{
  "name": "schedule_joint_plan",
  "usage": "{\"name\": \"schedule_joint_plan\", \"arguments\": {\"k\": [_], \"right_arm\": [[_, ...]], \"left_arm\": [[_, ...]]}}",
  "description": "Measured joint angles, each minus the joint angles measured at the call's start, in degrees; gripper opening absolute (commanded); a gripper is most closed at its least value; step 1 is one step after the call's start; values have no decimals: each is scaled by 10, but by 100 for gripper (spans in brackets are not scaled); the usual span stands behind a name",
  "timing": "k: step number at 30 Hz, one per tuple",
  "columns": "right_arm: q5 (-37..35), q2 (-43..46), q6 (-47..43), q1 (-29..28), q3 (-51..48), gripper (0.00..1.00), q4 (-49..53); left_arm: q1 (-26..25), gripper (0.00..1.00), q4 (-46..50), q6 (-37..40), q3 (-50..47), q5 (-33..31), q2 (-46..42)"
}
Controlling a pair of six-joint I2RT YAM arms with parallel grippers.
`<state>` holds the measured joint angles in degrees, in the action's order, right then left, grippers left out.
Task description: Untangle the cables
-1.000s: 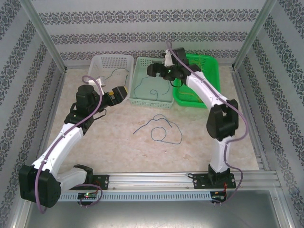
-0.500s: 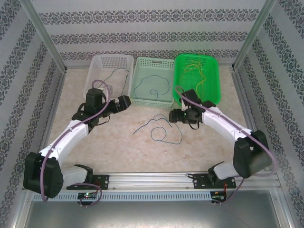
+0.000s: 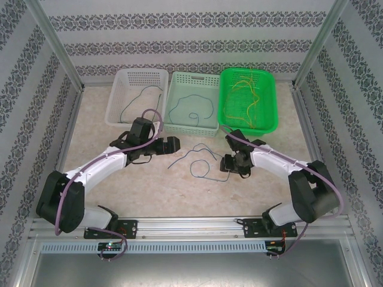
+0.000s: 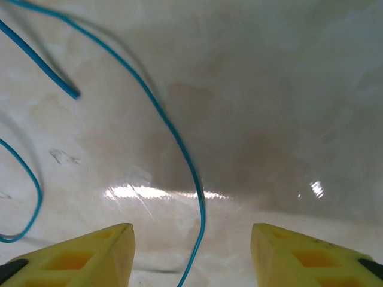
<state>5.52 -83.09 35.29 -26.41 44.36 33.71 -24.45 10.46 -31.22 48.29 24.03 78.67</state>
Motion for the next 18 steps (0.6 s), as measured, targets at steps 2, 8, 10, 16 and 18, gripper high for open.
{"name": "schedule_joint_plan", "arguments": {"k": [2, 8, 10, 16, 18], "right_arm": [[-2, 1, 10, -5, -9, 52, 1], [-8, 12, 39, -10, -40, 46, 5], [-17, 10, 43, -17, -40, 45, 6], [-51, -16, 50, -30, -24, 22, 27], [-58, -24, 52, -30, -16, 14, 34]], "left_arm": [[-5, 94, 4, 5, 4, -3, 2], [-18, 91, 16, 25, 32, -6, 25], [-21, 91, 17, 26, 39, -5, 34], [-22, 91, 18, 28, 43, -3, 50], [-22, 91, 19, 28, 45, -3, 51]]}}
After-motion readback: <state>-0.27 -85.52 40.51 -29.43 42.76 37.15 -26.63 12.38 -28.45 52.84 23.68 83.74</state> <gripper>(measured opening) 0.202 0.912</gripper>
